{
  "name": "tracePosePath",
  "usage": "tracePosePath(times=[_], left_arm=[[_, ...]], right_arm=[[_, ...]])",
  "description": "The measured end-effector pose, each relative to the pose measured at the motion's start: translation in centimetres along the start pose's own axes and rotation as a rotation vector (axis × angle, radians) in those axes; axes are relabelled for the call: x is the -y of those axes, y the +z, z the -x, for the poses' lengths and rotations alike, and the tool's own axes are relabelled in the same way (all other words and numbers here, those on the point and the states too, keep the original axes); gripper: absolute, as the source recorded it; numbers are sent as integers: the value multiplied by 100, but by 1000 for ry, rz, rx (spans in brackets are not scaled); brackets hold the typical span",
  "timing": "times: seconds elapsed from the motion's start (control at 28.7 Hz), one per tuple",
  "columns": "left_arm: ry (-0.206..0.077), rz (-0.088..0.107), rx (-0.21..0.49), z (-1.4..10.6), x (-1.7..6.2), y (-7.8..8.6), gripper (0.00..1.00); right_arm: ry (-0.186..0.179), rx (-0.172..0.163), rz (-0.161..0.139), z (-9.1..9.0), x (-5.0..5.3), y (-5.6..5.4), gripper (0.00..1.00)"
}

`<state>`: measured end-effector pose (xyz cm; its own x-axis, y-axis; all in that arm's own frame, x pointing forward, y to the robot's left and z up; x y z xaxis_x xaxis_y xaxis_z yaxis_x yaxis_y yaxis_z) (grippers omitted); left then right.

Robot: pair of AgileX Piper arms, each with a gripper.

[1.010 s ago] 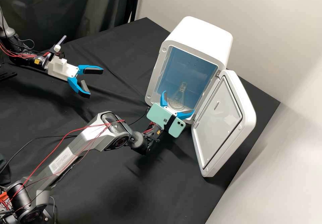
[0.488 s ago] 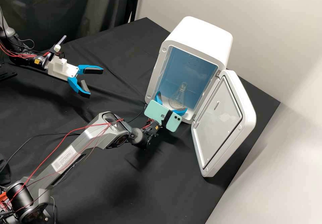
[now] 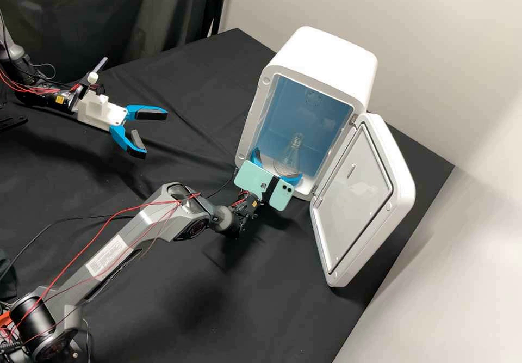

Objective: Take the flask out of the incubator

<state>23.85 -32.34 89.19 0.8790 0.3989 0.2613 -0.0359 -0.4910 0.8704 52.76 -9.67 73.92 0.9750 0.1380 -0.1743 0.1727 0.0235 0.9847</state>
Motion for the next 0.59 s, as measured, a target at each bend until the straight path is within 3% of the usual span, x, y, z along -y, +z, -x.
tracePosePath(times=[0.59], left_arm=[[0,0,1,0,1,4,100]], right_arm=[[57,8,8,9,-270,112,100]])
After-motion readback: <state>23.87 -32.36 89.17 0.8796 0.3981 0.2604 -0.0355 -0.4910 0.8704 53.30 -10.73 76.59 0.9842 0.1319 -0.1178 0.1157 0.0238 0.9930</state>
